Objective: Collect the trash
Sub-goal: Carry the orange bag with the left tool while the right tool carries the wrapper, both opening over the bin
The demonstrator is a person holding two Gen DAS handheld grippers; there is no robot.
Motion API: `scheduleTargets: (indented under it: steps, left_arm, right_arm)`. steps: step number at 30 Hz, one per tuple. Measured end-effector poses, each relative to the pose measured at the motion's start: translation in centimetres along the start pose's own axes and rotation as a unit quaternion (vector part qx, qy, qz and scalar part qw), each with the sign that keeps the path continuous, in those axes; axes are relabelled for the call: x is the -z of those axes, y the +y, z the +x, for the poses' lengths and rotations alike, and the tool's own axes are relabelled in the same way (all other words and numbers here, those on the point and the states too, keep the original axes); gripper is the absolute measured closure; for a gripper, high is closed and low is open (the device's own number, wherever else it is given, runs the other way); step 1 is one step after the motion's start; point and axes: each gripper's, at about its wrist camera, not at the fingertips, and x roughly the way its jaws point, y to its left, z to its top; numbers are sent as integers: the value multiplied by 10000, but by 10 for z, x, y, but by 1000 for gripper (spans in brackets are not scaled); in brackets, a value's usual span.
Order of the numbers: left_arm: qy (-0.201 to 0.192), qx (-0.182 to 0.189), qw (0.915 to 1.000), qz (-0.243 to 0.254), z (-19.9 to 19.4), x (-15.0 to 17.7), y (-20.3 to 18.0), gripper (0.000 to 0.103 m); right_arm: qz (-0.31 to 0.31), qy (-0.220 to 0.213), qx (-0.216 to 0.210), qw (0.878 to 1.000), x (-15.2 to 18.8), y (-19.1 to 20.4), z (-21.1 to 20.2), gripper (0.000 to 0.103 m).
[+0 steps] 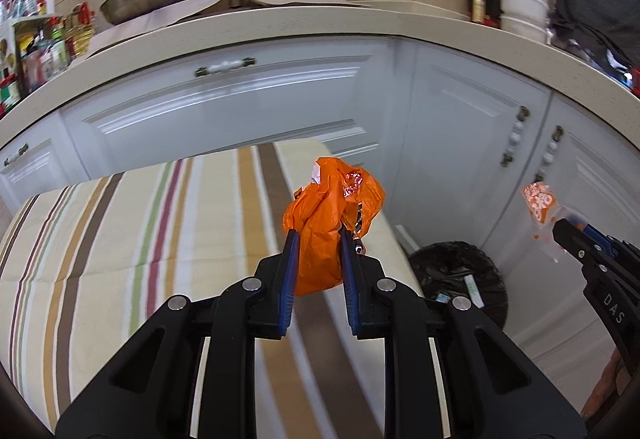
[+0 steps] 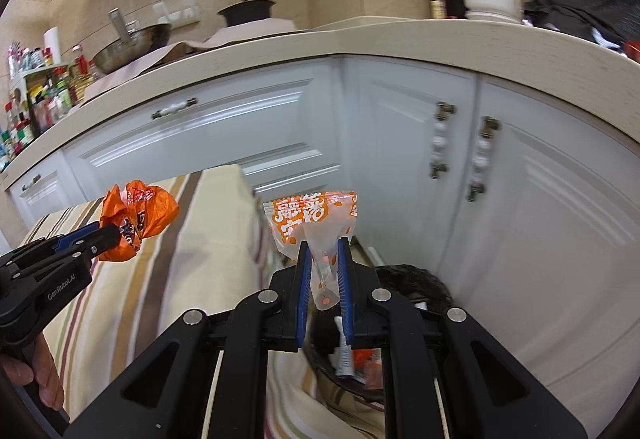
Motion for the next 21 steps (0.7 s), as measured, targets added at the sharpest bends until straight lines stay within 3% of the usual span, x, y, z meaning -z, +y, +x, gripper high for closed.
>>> scheduleTargets:
  steps: [9,21]
  left_arm:
    - [43,411,9982,439,6,7,-66,83]
    - [317,601,9948,761,47,9,-123,83]
  right_arm:
    - [238,-24,287,9993,11,-41,-9,89]
    - [450,136,424,9980,23,-75,16,89]
